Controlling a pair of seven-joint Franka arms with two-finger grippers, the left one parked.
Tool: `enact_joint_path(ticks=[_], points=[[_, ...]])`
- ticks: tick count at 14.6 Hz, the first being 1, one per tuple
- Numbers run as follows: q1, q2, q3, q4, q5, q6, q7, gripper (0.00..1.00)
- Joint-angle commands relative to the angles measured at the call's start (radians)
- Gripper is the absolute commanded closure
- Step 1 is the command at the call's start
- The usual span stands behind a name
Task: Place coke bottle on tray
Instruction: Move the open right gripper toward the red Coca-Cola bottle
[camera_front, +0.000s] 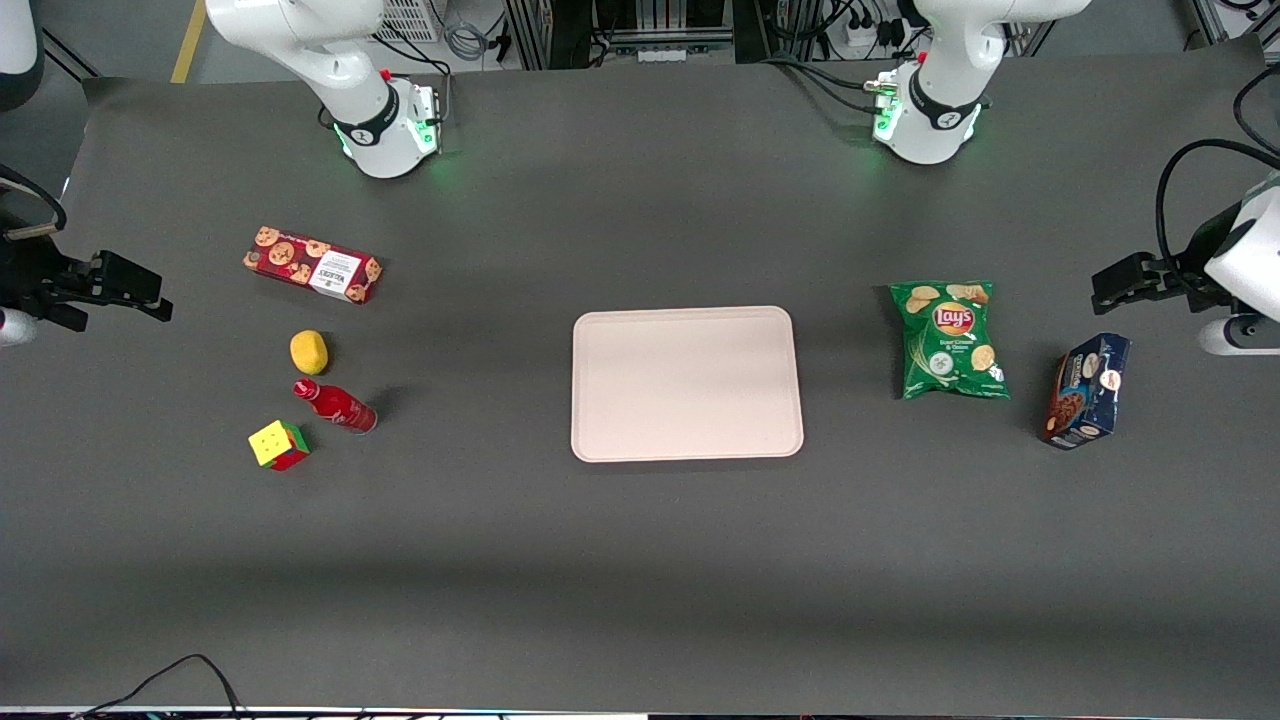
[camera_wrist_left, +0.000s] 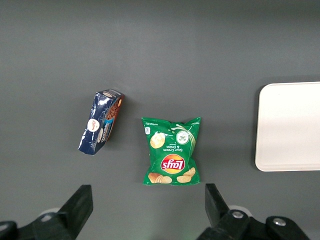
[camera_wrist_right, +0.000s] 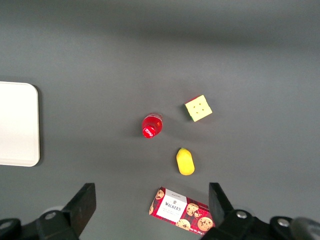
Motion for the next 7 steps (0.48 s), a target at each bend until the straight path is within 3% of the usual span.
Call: enact_joint_path(ticks=[1, 7], points=[[0.002, 0.025, 0.000, 0.038, 0.001, -0.029, 0.005, 0.00], [0.007, 0.019, 0.003, -0.058, 0.000, 0.002, 0.000, 0.00]])
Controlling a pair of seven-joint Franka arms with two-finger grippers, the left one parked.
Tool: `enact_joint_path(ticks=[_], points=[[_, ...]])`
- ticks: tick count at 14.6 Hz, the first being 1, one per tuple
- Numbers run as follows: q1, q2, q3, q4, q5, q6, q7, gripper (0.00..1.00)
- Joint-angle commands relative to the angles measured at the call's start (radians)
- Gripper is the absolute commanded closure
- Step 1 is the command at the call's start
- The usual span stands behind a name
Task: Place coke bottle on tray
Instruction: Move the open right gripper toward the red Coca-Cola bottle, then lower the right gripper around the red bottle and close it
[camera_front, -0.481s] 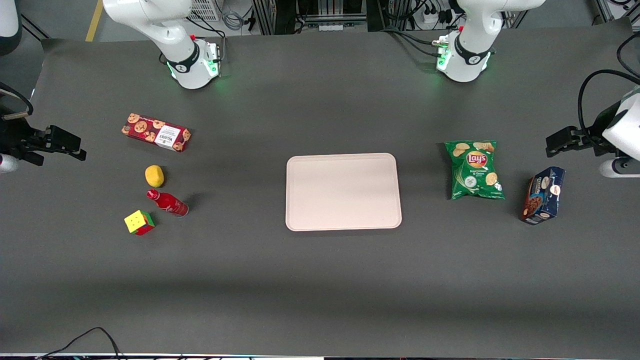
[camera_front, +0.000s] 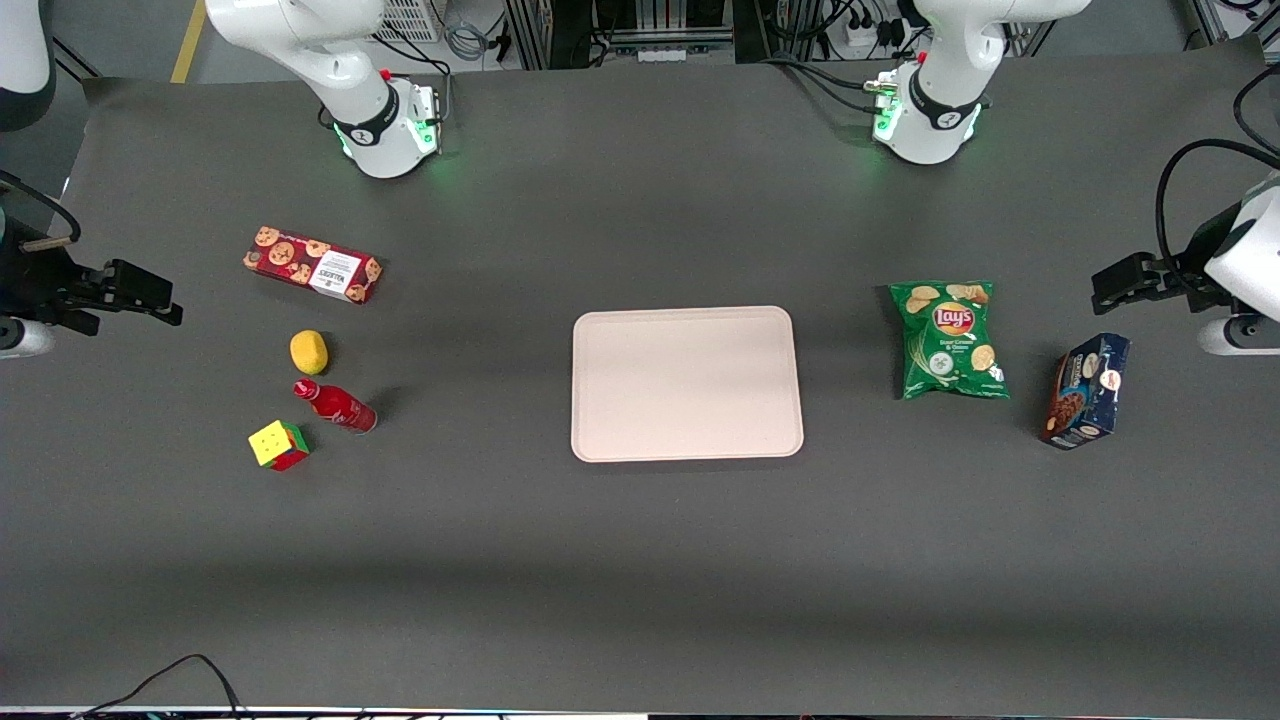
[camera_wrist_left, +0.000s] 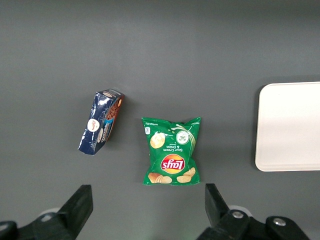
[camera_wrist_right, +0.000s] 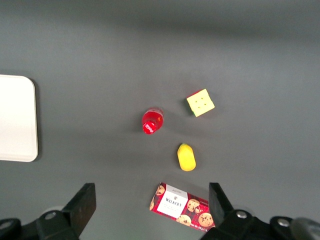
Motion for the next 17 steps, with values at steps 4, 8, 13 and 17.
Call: enact_joint_path(ticks=[4, 8, 13, 17], points=[[0.008, -0.037, 0.004, -0.257, -0.015, 0.206, -0.001, 0.00], [0.008, -0.048, 0.005, -0.463, -0.015, 0.450, -0.001, 0.00], [0.011, 0.005, 0.019, -0.564, -0.026, 0.607, 0.000, 0.00], [0.011, 0.045, 0.027, -0.586, -0.026, 0.682, 0.000, 0.00]])
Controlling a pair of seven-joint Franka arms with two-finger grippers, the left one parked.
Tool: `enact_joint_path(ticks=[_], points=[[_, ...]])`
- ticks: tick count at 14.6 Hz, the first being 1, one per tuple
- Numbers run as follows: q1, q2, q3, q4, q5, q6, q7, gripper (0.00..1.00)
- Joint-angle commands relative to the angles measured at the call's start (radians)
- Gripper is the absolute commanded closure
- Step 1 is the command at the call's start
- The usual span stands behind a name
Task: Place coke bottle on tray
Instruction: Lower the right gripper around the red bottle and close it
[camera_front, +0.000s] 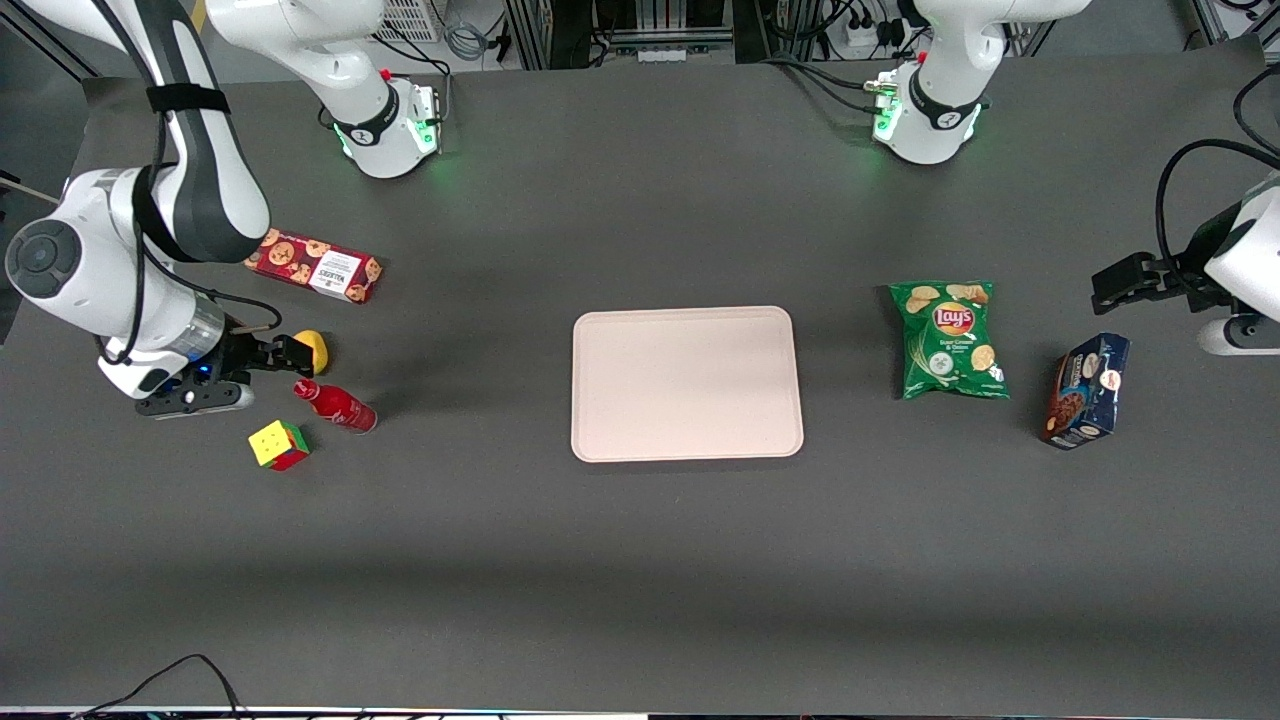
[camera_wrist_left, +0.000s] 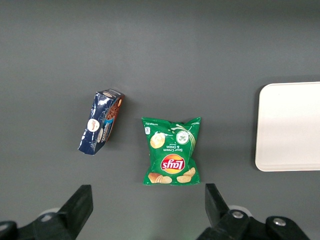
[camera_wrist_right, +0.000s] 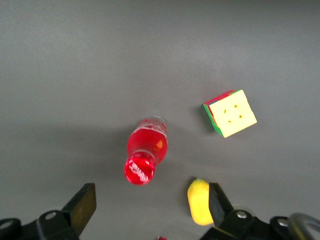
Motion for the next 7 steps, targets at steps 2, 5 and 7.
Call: enact_joint_path(ticks=[2, 5, 7], points=[[0.004, 0.028, 0.000, -0.020, -0.016, 0.061, 0.001, 0.00], [0.004, 0.062, 0.000, -0.020, -0.016, 0.095, 0.001, 0.00], [0.004, 0.079, 0.002, -0.022, -0.015, 0.113, 0.002, 0.00]])
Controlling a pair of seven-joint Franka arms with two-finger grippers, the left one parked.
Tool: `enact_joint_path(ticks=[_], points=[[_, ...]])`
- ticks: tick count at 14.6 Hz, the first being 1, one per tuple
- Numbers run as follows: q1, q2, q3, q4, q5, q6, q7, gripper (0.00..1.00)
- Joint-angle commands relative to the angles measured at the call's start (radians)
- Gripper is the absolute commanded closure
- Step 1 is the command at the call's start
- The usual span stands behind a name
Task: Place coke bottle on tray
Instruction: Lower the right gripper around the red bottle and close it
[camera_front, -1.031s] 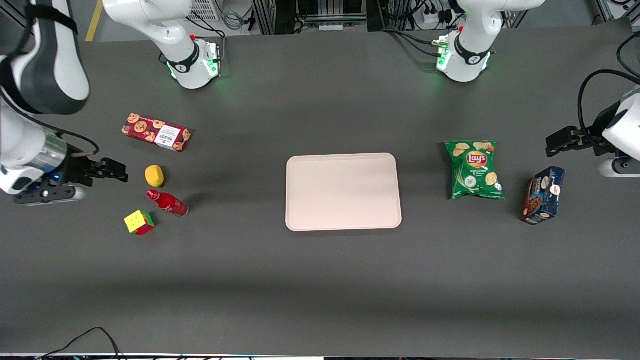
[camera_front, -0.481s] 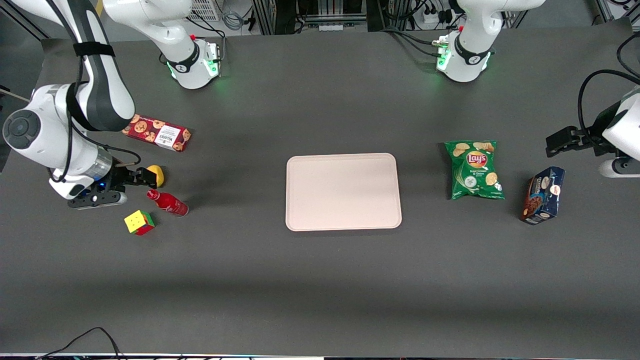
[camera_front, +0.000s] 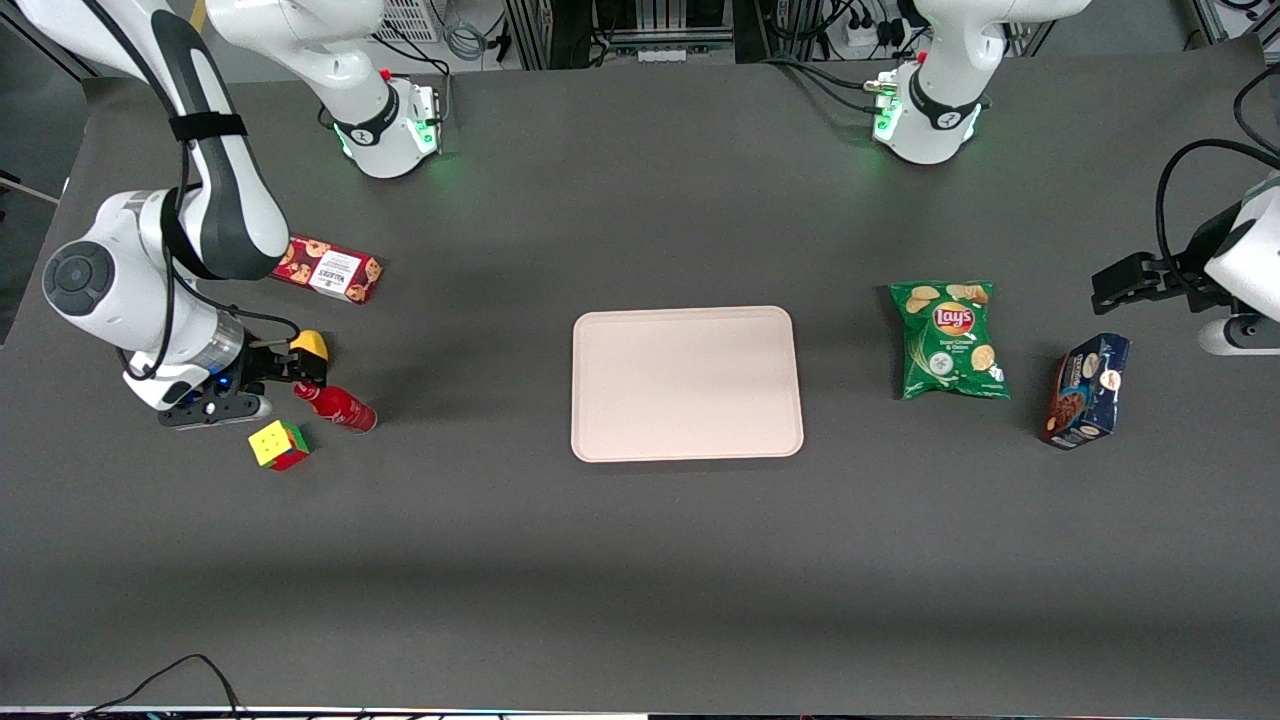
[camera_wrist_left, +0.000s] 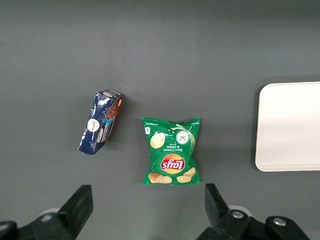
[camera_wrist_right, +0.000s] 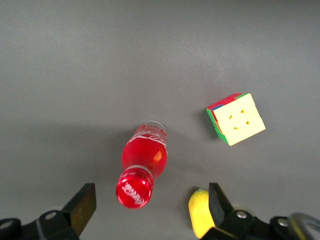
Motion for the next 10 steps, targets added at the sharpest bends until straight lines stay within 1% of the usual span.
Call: enact_joint_path(ticks=[1, 4, 5, 6, 8, 10], points=[[0.004, 0.027, 0.000, -0.007, -0.014, 0.045, 0.002, 0.00], [0.004, 0.019, 0.000, -0.031, -0.010, 0.045, 0.008, 0.00], [0.005, 0.019, 0.011, -0.038, -0.008, 0.046, 0.022, 0.00], [0.004, 0.019, 0.029, -0.039, -0.008, 0.052, 0.041, 0.02], [0.004, 0.019, 0.033, -0.039, -0.010, 0.056, 0.045, 0.11], [0.004, 0.019, 0.033, -0.039, -0.014, 0.057, 0.045, 0.23]])
